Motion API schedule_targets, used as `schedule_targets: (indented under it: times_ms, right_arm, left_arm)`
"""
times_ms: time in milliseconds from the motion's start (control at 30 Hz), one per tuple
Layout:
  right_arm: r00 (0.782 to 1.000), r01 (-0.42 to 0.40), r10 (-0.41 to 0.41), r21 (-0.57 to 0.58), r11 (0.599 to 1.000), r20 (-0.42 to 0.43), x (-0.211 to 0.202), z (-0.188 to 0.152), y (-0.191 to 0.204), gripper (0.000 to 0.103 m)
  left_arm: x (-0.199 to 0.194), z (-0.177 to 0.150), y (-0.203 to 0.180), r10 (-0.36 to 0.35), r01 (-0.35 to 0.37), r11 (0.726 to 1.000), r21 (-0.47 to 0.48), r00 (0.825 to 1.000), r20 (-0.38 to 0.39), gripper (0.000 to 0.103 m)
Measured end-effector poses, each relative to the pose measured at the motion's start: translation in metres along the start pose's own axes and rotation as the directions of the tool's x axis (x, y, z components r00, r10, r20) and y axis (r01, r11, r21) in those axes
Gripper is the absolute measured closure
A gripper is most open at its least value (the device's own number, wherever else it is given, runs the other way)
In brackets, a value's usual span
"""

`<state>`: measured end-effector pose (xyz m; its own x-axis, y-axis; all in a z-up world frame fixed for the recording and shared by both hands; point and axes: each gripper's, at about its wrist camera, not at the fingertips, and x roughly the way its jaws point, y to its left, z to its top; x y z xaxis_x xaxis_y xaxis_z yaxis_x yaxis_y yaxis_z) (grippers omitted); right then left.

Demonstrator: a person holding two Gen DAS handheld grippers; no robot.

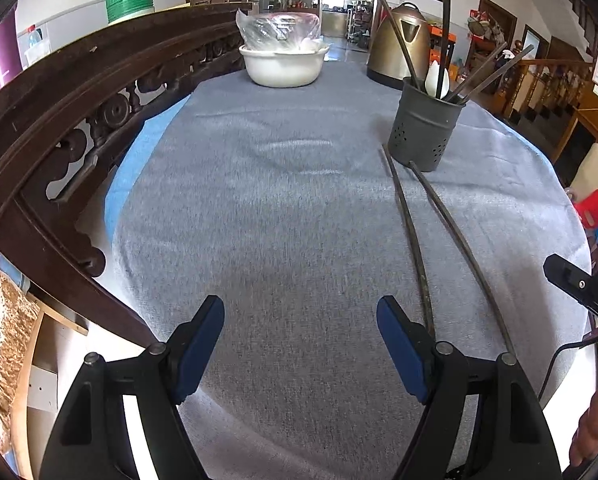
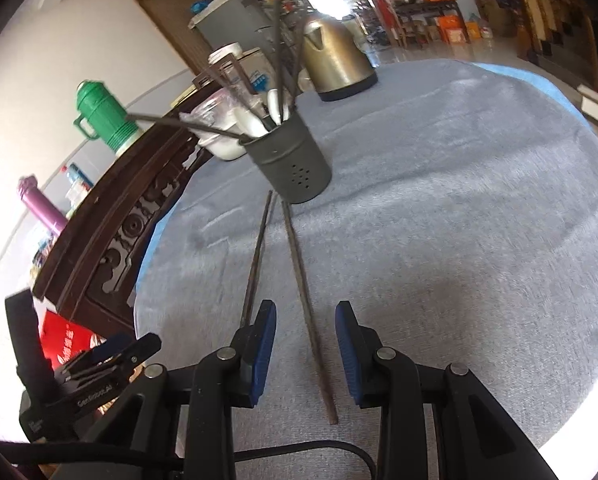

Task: Organize utensils
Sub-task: 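Move both tools back toward the last two dark chopsticks, then close the right tool on a dark chopstick while the left tool grasps the other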

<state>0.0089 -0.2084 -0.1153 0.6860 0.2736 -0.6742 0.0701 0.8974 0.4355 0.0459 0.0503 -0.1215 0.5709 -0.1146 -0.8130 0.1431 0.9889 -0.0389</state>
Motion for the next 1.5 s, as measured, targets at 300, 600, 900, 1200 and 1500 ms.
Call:
schedule_targets:
  times_ms: [300, 600, 900, 1200, 1500]
  right_arm:
    - [0.999, 0.008, -0.010, -0.061, 0.998, -0.038, 0.016, -0.009, 0.020, 0.070]
    - [0.997, 0.021, -0.028, -0.094, 0.995, -0.070, 0.026, -0.012, 0.029, 0.070]
    - [0.993, 0.080, -0.087, -0.086, 0.993, -0.085, 0.038, -0.007, 0.023, 0.070]
    - [0.987, 0.125, -0.131, -0.073, 0.989, -0.090, 0.046, -0.011, 0.010, 0.070]
    - [0.981, 0.165, -0.175, -0.116, 0.979, -0.080, 0.058, -0.020, 0.012, 0.084]
  left_arm:
    - [0.007, 0.000, 0.013, 0.027, -0.027, 0.999, -0.031, 1.000, -0.013, 0.024]
    - [0.013, 0.000, 0.019, 0.028, -0.029, 0.998, -0.048, 0.999, -0.020, 0.024]
    - [0.018, 0.000, 0.017, 0.019, -0.020, 0.999, -0.033, 0.999, -0.031, 0.024]
    - [0.025, 0.008, -0.001, -0.018, 0.019, 0.999, 0.027, 0.998, -0.061, 0.024]
    - [0.046, 0.018, -0.033, -0.133, 0.139, 0.990, 0.033, 0.980, -0.148, 0.028]
